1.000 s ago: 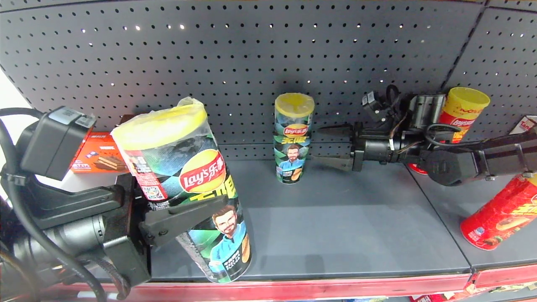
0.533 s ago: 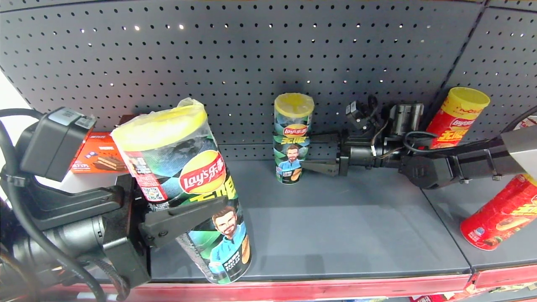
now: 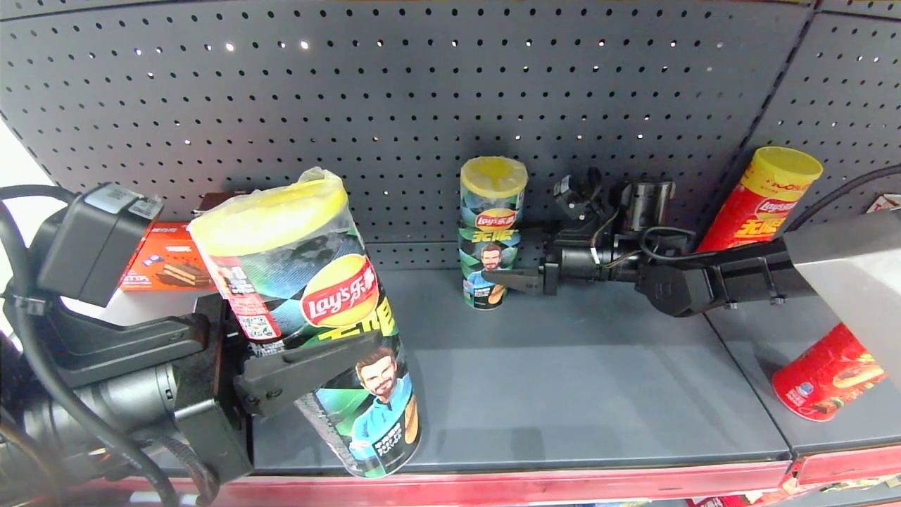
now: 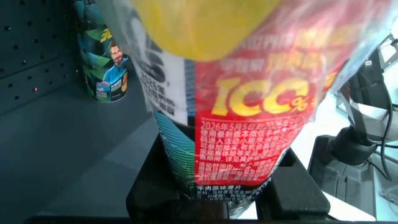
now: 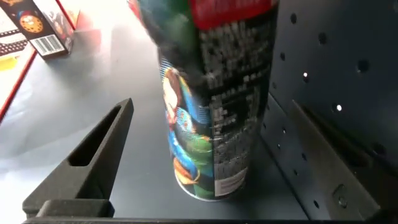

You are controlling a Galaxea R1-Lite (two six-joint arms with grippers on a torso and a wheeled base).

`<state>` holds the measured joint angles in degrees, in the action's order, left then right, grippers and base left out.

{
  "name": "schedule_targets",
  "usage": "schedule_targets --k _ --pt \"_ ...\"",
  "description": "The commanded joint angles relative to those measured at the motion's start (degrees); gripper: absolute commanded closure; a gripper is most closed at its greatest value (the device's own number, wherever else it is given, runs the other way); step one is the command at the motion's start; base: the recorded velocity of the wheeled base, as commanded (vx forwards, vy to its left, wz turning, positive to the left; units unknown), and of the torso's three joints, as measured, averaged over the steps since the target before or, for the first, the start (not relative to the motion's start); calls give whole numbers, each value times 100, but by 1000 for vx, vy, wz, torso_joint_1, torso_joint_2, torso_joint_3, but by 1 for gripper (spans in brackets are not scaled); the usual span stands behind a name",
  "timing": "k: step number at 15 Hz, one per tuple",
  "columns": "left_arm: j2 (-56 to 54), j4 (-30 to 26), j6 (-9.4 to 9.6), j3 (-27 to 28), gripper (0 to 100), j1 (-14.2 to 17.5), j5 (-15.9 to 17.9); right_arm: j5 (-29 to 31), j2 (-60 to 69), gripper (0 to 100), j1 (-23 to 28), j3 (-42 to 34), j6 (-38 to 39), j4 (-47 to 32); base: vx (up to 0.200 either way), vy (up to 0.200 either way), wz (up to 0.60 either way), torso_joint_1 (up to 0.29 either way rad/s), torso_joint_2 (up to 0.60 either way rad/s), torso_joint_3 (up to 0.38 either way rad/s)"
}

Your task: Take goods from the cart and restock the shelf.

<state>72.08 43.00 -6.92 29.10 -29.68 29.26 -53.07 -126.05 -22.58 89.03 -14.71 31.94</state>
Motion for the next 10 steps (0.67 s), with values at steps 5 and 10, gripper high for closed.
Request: schedule_targets --k 5,10 --pt "-72 -2 -2 -176 100 6 -8 358 -420 0 -300 317 329 313 0 0 0 0 0 0" --pt "-72 16 -2 -150 100 15 1 402 -403 100 -309 291 355 366 0 0 0 0 0 0"
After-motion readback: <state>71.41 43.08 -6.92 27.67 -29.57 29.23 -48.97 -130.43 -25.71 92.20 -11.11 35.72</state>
